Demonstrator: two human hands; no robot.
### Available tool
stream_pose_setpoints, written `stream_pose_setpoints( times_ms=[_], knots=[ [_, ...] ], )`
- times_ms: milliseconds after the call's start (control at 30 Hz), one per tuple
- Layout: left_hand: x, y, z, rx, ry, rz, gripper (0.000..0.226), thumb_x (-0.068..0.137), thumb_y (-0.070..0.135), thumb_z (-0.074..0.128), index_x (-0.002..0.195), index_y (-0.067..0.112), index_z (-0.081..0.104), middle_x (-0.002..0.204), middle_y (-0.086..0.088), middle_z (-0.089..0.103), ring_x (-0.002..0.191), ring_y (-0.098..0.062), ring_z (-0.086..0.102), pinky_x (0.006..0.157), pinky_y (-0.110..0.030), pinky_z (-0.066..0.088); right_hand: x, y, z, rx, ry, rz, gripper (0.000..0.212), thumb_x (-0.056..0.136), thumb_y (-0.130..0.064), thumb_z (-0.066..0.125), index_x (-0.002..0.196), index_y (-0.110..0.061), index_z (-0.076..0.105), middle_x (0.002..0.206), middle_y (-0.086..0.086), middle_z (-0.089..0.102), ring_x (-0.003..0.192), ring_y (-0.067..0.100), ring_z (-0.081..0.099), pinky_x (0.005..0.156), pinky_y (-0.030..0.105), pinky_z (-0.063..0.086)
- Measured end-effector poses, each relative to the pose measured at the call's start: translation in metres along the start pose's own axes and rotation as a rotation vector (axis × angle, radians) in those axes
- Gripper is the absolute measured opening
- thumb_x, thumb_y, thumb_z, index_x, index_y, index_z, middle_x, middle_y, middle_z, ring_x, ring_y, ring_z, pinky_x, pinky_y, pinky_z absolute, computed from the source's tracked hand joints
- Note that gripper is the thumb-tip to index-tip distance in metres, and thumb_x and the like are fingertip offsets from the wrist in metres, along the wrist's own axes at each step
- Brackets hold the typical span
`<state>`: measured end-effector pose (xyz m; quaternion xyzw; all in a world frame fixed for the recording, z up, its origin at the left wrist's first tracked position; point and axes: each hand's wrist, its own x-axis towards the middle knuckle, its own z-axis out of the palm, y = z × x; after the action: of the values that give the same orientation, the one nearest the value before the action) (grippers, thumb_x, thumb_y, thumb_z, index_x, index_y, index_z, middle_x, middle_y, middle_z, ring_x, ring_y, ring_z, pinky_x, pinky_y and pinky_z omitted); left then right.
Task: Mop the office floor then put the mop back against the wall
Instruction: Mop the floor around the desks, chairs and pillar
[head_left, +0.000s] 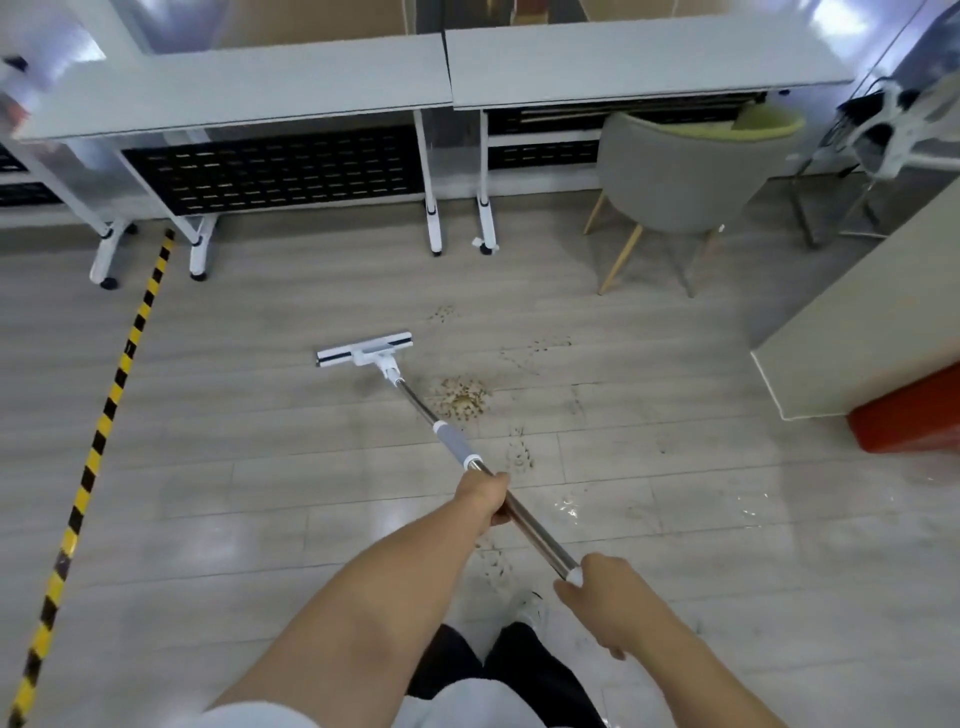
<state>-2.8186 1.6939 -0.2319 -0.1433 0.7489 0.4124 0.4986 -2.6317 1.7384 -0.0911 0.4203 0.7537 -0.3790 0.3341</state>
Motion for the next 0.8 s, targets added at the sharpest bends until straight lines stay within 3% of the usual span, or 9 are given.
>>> stream_pose_setpoints(
  times_ms=[133,300,367,467,567,633,733,800],
  knots=[
    [0.039,0.065,-0.003,-0.044,0.026,-0.016,0.013,0.099,0.014,0.056,0.109,0.007,0.051,0.085,-0.01,0.058,0.071,-0.021,0.06,0.056,-0.033,0.054,0.047,-0.039,-0.046,0.027,-0.006,-0.028,0.032,0.101,-0.036,0.051,0.081,-0.011,0.052,0.068,0.007,0.062,0.043,0.021,0.057,0.046,0.028,0.049],
    [0.101,0.14,-0.026,-0.062,0.017,-0.03,0.018,0.093,0.006,0.065,0.107,0.005,0.053,0.085,-0.011,0.058,0.069,-0.021,0.06,0.062,-0.032,0.057,0.118,-0.104,-0.082,0.107,-0.006,-0.017,0.031,0.1,-0.034,0.054,0.084,-0.008,0.057,0.066,0.006,0.062,0.048,0.021,0.058,0.054,0.029,0.052],
    [0.132,0.169,-0.039,-0.06,0.002,-0.031,0.019,0.091,0.004,0.068,0.104,0.005,0.054,0.085,-0.011,0.058,0.068,-0.02,0.059,0.057,-0.031,0.055,0.15,-0.136,-0.095,0.137,-0.009,0.002,0.031,0.1,-0.033,0.054,0.091,-0.004,0.059,0.063,0.008,0.061,0.043,0.021,0.058,0.047,0.027,0.05],
    [0.185,0.216,-0.061,-0.045,-0.009,-0.022,0.022,0.088,0.003,0.07,0.104,0.005,0.056,0.084,-0.011,0.06,0.067,-0.019,0.059,0.047,-0.027,0.049,0.2,-0.191,-0.114,0.141,0.015,0.004,0.028,0.101,-0.031,0.052,0.096,-0.004,0.058,0.069,0.011,0.064,0.052,0.024,0.062,0.05,0.028,0.05],
    [0.233,0.267,-0.082,-0.038,-0.029,0.017,0.023,0.086,0.0,0.071,0.102,0.006,0.055,0.077,-0.01,0.059,0.062,-0.017,0.058,0.042,-0.022,0.043,0.254,-0.244,-0.134,0.133,0.024,0.018,0.032,0.101,-0.031,0.051,0.082,-0.006,0.055,0.055,0.008,0.061,0.05,0.026,0.063,0.049,0.027,0.05],
    [0.259,0.296,-0.092,-0.023,-0.045,0.051,0.02,0.083,-0.002,0.071,0.095,0.006,0.056,0.071,-0.01,0.056,0.058,-0.019,0.054,0.044,-0.024,0.041,0.291,-0.274,-0.145,0.129,0.046,0.037,0.037,0.1,-0.031,0.051,0.072,-0.008,0.053,0.047,0.006,0.058,0.049,0.026,0.065,0.055,0.029,0.056],
    [0.298,0.332,-0.103,-0.022,-0.087,0.106,0.021,0.08,-0.003,0.071,0.09,0.006,0.054,0.073,-0.013,0.056,0.059,-0.023,0.055,0.05,-0.027,0.044,0.351,-0.314,-0.158,0.131,0.093,0.057,0.035,0.099,-0.029,0.05,0.072,-0.007,0.056,0.058,0.008,0.059,0.047,0.022,0.06,0.048,0.026,0.05],
    [0.322,0.348,-0.112,-0.018,-0.13,0.131,0.027,0.082,-0.003,0.07,0.1,0.008,0.053,0.08,-0.013,0.056,0.066,-0.024,0.057,0.056,-0.03,0.048,0.386,-0.339,-0.162,0.118,0.123,0.058,0.03,0.098,-0.025,0.048,0.078,-0.006,0.06,0.062,0.007,0.058,0.052,0.023,0.06,0.048,0.026,0.047]
  ],
)
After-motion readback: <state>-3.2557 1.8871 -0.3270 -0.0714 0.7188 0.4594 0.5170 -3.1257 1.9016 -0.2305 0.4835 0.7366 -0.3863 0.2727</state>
